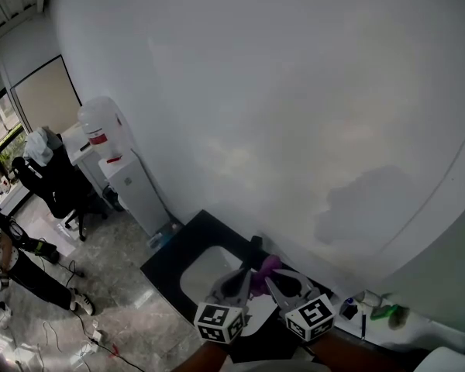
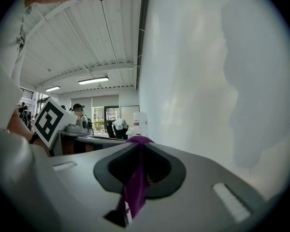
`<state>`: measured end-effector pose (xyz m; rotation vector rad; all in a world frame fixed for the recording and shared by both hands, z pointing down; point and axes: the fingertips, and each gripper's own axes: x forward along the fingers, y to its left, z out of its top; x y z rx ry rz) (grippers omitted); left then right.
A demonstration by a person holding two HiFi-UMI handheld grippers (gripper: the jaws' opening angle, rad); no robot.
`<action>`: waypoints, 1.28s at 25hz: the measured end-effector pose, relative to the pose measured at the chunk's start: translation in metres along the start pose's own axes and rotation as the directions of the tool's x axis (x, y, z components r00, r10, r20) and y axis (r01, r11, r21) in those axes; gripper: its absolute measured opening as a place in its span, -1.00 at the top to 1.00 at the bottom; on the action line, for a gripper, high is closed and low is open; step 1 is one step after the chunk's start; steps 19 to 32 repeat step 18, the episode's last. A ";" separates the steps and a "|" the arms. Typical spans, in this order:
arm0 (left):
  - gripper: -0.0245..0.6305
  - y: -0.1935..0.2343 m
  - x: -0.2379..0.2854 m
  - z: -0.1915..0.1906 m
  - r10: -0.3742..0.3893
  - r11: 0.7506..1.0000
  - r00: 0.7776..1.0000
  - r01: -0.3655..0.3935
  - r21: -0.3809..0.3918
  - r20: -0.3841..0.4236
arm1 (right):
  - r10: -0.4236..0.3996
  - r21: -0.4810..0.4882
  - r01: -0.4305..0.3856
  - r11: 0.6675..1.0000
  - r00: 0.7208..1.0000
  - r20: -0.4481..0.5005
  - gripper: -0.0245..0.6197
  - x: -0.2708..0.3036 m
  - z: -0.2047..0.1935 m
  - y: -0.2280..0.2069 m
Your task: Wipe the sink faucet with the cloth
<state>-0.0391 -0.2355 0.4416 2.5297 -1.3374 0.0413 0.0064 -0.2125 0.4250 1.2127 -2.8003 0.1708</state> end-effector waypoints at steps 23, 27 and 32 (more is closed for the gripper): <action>0.91 0.012 0.009 0.000 0.012 1.000 1.000 -0.012 -0.007 0.008 | -0.019 0.040 0.019 0.999 1.000 0.002 0.83 0.010 0.000 -0.009; 0.91 0.012 0.009 0.000 0.012 1.000 1.000 -0.012 -0.007 0.008 | -0.019 0.040 0.019 0.999 1.000 0.002 0.83 0.010 0.000 -0.009; 0.91 0.012 0.009 0.000 0.012 1.000 1.000 -0.012 -0.007 0.008 | -0.019 0.040 0.019 0.999 1.000 0.002 0.83 0.010 0.000 -0.009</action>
